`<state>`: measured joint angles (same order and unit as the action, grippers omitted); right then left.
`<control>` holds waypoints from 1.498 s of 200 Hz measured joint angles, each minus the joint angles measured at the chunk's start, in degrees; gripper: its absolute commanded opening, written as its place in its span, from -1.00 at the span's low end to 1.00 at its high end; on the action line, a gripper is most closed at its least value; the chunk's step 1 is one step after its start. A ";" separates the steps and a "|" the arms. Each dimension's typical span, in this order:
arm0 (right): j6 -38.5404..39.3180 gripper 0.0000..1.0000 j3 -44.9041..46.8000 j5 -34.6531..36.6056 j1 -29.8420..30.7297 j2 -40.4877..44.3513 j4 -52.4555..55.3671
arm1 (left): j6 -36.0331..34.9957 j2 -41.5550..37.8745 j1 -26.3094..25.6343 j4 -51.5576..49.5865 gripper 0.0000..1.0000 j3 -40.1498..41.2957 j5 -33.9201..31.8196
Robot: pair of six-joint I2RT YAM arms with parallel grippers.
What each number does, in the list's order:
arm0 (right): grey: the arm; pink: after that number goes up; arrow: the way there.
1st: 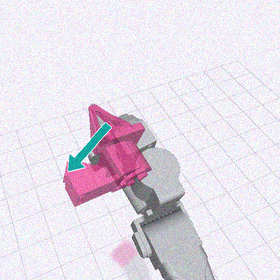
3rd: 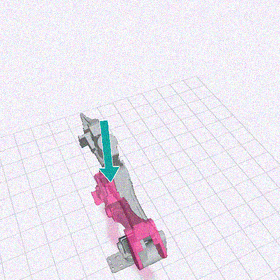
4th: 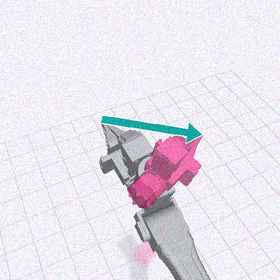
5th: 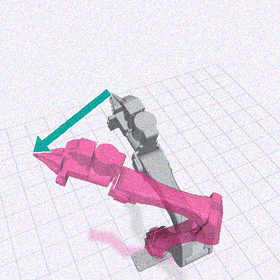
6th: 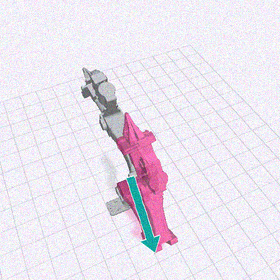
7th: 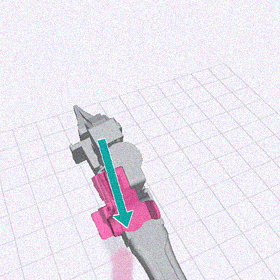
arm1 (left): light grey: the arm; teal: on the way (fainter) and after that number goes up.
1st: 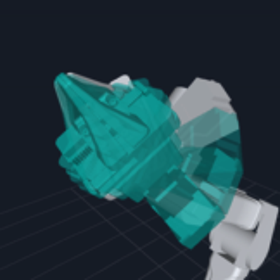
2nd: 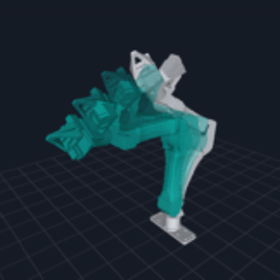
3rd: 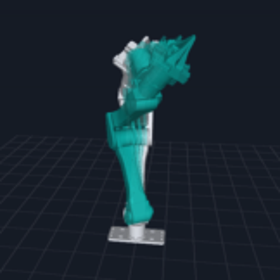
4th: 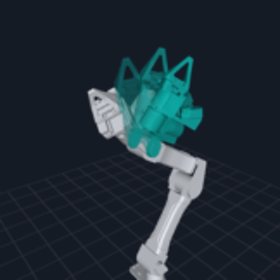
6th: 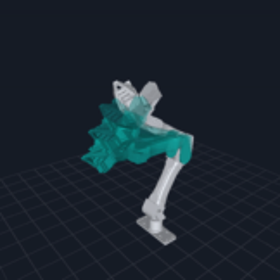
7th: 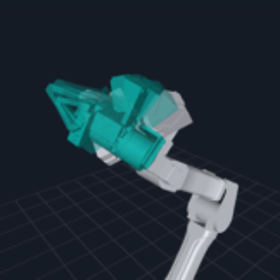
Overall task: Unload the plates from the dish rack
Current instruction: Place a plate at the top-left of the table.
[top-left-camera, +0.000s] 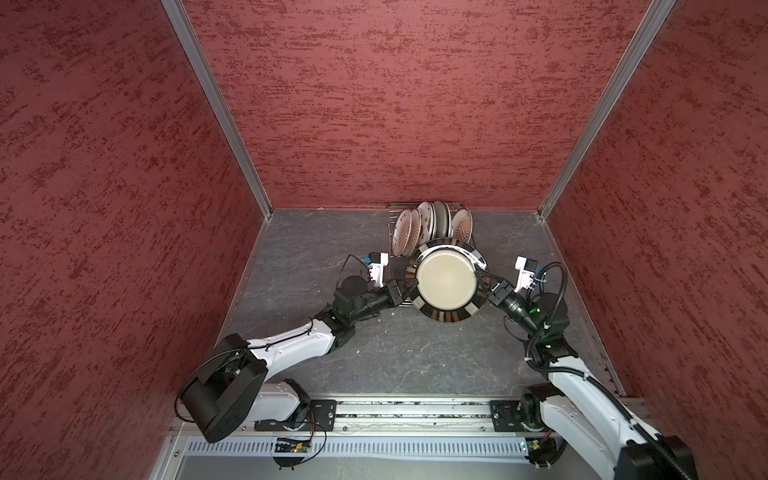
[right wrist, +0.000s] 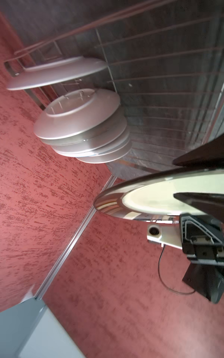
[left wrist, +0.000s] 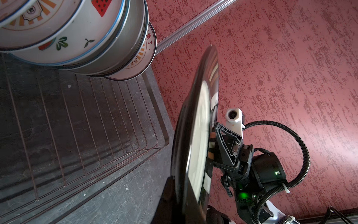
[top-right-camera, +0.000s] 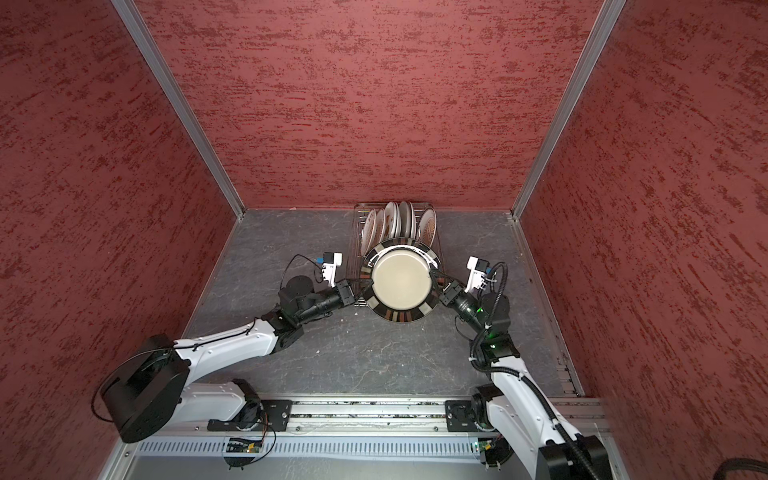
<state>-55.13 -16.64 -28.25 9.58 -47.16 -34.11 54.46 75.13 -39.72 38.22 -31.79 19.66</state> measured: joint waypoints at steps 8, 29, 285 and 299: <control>0.09 -0.12 0.00 0.00 0.00 0.02 -0.44 | 0.46 0.20 0.33 0.24 -1.00 0.33 0.31; 0.04 0.18 0.00 -0.09 0.07 0.04 -0.94 | 1.33 0.28 0.92 0.85 -1.00 1.38 0.85; 13.09 0.98 -13.53 4.31 14.03 -12.55 -0.02 | 5.81 -27.23 28.33 -14.23 -1.00 15.10 -0.35; 15.04 0.98 -15.67 6.43 16.06 -13.86 1.55 | 6.95 -28.28 31.80 -14.27 -1.00 15.74 0.83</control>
<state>-40.10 -32.32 -21.82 25.65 -61.01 -32.56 61.41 46.85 -7.92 23.94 -16.05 20.49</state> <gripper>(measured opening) 0.990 0.100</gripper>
